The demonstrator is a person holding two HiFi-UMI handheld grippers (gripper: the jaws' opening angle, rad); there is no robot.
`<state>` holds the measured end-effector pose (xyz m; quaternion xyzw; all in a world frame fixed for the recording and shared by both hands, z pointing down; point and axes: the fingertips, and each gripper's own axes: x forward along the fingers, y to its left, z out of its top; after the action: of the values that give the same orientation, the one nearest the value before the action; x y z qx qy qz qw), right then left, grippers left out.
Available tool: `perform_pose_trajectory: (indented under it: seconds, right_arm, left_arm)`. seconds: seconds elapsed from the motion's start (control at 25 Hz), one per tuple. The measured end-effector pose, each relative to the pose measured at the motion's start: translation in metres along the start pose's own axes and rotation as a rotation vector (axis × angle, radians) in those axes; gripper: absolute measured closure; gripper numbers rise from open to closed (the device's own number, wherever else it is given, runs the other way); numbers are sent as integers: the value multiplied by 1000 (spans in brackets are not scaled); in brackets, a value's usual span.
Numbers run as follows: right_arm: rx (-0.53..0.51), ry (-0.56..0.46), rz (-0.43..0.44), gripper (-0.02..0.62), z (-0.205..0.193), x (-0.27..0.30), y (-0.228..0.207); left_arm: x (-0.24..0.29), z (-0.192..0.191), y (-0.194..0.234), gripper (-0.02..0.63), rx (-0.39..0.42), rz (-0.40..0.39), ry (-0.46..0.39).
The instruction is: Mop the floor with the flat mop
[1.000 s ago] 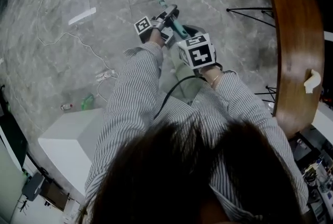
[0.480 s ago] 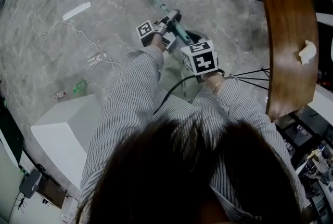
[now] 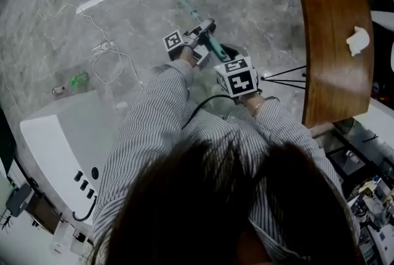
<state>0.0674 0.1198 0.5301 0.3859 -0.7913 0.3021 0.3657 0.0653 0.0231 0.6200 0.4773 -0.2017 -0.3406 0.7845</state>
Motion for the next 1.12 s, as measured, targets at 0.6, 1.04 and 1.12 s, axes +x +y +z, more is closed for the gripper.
perform_pose_trajectory:
  seconds: [0.6,1.04,1.12]
  right_arm:
    - [121,-6,-16,477,-175,-137,13]
    - [121,9,-21,476,-218,-166,35]
    - [118,7,-24,476,-217,-166,38]
  left_arm:
    - [-68,-199,85,463,-27,11,45]
    - [-100,-242,103,472,-71,-3,36]
    - [-102,-242,102,472,-73,-3,42]
